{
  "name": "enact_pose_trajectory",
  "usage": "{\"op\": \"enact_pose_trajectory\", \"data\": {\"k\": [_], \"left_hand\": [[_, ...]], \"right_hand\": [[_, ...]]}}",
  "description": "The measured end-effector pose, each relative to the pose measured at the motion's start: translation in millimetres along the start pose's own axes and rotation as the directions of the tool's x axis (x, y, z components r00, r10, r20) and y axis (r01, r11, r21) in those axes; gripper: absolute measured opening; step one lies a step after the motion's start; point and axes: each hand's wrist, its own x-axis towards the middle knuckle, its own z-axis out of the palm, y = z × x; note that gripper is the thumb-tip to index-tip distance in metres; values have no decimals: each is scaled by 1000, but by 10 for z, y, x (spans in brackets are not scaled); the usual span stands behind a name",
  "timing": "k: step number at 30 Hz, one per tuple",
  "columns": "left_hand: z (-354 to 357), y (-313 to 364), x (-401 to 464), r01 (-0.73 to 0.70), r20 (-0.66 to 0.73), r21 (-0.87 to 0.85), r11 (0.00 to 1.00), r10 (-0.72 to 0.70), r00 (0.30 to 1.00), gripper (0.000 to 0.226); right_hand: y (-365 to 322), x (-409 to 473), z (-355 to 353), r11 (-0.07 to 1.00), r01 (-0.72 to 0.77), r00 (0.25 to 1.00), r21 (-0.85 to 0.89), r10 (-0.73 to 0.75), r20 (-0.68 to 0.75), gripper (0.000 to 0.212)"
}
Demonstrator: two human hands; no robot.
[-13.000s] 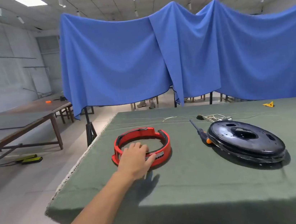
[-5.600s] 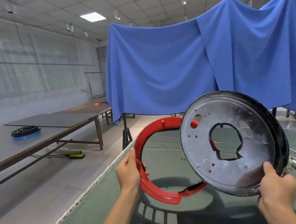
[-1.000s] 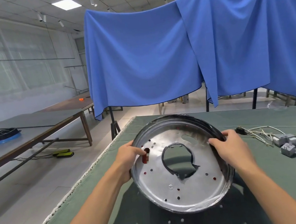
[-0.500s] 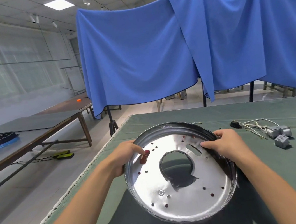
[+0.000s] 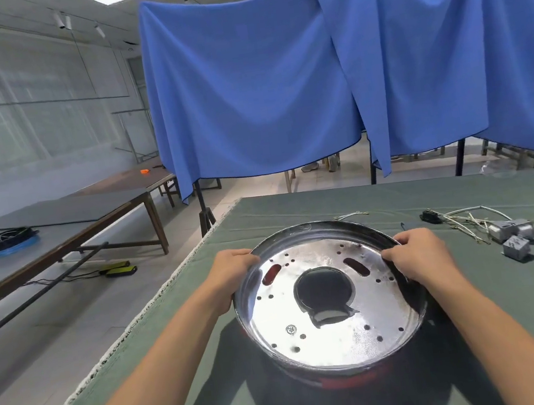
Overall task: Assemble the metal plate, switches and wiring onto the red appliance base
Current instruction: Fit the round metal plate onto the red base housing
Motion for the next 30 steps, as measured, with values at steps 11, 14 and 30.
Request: {"op": "enact_pose_trajectory", "data": {"k": [11, 14, 30], "left_hand": [[-40, -143, 96, 94, -54, 95, 991, -89, 995, 17], [-49, -144, 125, 98, -52, 114, 989, -92, 994, 18], [82, -146, 121, 102, -188, 415, 904, -24, 982, 19]], "right_hand": [[-38, -18, 129, 998, 33, 999, -54, -32, 27, 11], [-51, -29, 141, 1000, 20, 1000, -2, -20, 21, 16], [-17, 19, 99, 997, 40, 999, 68, -39, -14, 22]]}}
